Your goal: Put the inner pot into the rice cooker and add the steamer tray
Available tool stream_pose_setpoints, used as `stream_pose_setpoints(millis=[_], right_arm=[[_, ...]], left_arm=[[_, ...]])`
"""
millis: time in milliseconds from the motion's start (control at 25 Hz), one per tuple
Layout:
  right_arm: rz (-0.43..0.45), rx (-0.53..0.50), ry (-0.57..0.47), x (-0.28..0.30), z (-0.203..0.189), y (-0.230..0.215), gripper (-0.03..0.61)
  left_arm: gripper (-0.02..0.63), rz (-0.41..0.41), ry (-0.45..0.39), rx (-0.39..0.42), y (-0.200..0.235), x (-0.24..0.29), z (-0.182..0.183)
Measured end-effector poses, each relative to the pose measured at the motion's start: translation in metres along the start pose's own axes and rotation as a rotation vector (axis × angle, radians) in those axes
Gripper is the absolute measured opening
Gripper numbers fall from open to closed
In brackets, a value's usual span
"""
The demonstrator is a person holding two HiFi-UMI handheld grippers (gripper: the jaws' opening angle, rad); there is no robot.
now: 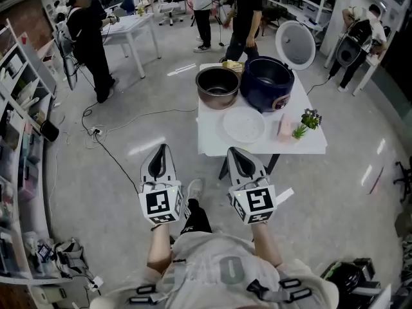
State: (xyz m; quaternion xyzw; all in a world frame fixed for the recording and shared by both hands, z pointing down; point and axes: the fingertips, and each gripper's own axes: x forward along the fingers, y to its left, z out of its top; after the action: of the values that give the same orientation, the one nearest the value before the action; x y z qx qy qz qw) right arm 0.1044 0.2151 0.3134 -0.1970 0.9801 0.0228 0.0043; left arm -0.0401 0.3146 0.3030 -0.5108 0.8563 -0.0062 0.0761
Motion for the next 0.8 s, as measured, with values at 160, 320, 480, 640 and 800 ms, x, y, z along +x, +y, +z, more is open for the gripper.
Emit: stream_pose_setpoints(millis=[160, 320, 480, 640, 800], right_arm=[[-0.001, 0.015, -0.059, 0.019, 0.022, -0.018, 0.006], [-0.023, -0.053, -0.075, 0.045, 0.033, -0.034, 0.006], [-0.051, -0.075, -0.088, 0.081, 0.04, -0.057, 0.006], [-0.081, -0.078, -0.097, 0.124, 0.051, -0.084, 0.006], [-0.135, -0.07, -0.127, 0.168, 0.069, -0.118, 0.006]], left_arm=[[0.021, -0.017, -0.046, -0.038, 0.003, 0.031, 0.015], [0.021, -0.042, -0.084, -0.047, 0.007, 0.062, 0.028], [0.021, -0.056, -0.125, -0.058, 0.017, 0.109, 0.039], [0.021, -0.074, -0.154, -0.101, 0.032, 0.163, 0.049], [0.021, -0.121, -0.178, -0.087, 0.037, 0.224, 0.059]])
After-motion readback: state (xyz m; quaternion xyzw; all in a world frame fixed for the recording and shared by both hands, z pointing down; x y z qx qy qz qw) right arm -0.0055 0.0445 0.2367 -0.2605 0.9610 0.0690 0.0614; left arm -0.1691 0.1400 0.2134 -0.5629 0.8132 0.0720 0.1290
